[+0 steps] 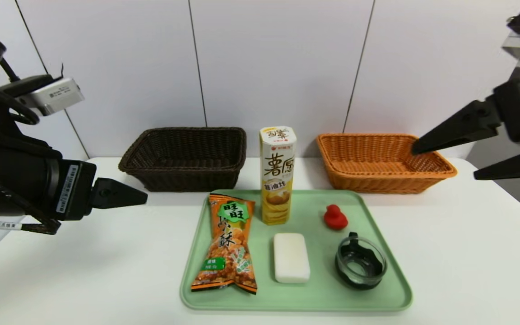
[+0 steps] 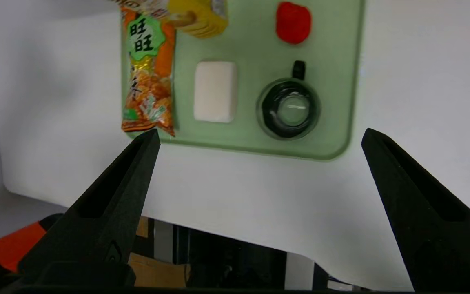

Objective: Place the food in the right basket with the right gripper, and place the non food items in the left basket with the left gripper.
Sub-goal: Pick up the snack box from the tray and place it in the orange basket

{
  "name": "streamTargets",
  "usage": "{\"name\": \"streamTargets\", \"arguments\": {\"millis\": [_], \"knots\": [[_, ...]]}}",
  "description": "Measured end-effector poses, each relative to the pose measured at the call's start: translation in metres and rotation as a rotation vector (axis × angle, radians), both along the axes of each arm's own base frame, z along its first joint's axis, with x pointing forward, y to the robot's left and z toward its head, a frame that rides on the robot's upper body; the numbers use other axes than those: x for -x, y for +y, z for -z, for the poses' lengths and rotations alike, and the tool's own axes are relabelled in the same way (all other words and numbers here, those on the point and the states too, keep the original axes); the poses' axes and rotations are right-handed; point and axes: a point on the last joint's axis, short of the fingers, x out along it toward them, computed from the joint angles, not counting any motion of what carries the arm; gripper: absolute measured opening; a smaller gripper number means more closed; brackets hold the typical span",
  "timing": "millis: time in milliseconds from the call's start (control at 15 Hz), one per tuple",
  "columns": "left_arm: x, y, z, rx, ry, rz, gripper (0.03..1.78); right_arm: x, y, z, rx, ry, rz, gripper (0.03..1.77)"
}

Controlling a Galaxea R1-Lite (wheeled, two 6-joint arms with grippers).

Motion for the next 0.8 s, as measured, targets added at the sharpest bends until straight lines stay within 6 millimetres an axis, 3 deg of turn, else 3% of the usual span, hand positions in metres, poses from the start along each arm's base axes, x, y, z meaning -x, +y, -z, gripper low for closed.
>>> {"name": "streamTargets", "arguments": {"millis": [333,533,800], "knots": [[0.025,0.014,0.004,0.006,0.004,-0.025,1.69,0.003,0.075,0.016,0.064,0.017,-0.110,1.71],[0.047,0.026,0.003,0.015,-0.011,-0.033,1.69,-0.002,0.103,0.021,0.094,-0.089,-0.108,1.71],[0.072,0.039,0.003,0.029,-0.034,-0.038,1.69,0.010,0.135,0.037,0.140,-0.167,-0.179,1.71]]}}
